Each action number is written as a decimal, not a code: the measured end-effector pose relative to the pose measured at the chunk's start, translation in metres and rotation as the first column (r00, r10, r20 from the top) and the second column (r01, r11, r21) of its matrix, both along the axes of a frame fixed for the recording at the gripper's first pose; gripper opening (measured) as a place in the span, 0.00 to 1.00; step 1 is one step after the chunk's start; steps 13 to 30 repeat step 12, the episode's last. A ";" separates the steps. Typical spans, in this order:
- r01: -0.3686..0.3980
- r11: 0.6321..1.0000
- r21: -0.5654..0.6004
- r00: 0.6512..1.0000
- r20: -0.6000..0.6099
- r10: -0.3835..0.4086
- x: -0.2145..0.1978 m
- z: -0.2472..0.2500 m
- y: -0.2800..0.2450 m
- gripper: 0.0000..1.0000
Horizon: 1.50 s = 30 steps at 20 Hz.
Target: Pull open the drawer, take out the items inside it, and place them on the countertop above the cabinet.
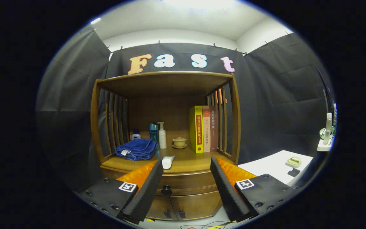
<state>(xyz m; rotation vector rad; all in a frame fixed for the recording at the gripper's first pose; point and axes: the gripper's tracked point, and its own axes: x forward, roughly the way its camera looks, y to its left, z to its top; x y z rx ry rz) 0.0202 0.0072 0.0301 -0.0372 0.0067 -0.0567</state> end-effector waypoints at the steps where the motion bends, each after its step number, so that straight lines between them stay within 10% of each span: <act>1: 0.000 1.000 0.003 1.000 0.000 0.000 0.000 0.000 0.000 0.98; 30: -0.010 1.000 0.005 1.000 -0.001 0.010 0.002 0.001 0.002 0.98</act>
